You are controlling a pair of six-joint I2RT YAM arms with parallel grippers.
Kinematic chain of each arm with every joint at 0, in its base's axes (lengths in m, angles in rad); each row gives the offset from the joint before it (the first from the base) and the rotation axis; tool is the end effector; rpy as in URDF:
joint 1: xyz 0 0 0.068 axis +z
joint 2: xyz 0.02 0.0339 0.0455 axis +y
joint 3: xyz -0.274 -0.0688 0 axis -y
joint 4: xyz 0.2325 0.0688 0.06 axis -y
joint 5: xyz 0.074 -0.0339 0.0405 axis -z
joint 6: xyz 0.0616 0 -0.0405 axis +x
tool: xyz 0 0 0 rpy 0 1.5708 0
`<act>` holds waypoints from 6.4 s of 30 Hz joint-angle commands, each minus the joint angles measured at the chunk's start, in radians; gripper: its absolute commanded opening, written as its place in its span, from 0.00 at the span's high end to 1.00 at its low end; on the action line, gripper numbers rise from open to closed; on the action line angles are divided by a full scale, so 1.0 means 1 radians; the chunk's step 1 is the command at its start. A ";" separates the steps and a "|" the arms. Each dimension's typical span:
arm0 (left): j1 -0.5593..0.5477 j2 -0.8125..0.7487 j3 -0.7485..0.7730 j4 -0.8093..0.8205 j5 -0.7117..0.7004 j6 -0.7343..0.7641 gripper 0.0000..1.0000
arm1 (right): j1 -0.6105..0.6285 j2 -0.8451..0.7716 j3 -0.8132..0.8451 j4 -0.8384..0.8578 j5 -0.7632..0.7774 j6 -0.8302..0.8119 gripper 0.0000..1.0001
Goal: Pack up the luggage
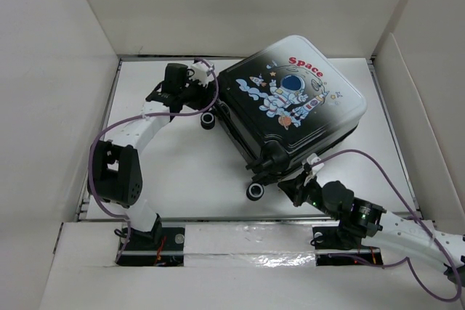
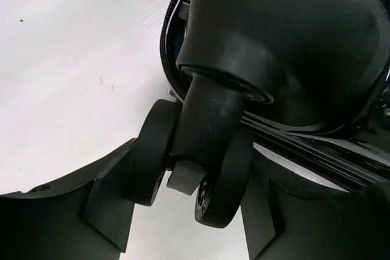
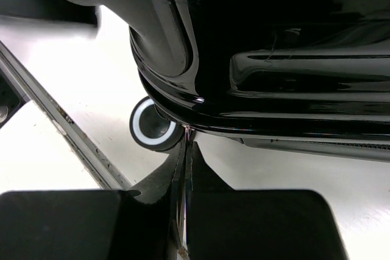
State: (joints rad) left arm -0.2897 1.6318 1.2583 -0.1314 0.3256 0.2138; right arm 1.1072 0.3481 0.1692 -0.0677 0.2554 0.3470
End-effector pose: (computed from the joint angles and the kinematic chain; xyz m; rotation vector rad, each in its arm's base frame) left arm 0.3690 -0.1306 0.2940 0.7062 1.9447 -0.3841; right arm 0.0727 0.1106 0.1920 -0.5210 1.8095 0.7910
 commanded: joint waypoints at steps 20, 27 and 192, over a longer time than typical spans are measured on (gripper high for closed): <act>-0.195 -0.340 -0.500 0.717 -0.241 -0.495 1.00 | -0.788 0.120 0.179 0.042 -0.471 -0.094 1.00; -0.338 -0.377 -0.573 0.815 -0.267 -0.547 1.00 | -1.052 0.319 0.300 0.141 -0.712 -0.112 1.00; -0.118 -0.409 -0.092 -0.148 -0.502 -0.324 0.01 | 0.037 1.031 -0.002 1.367 0.220 -0.003 1.00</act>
State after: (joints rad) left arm -0.4271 1.2041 1.1301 -0.2638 -0.2062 -0.2443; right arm 1.1465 1.4223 0.1921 1.2259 0.4957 0.3355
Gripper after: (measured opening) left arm 0.986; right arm 0.011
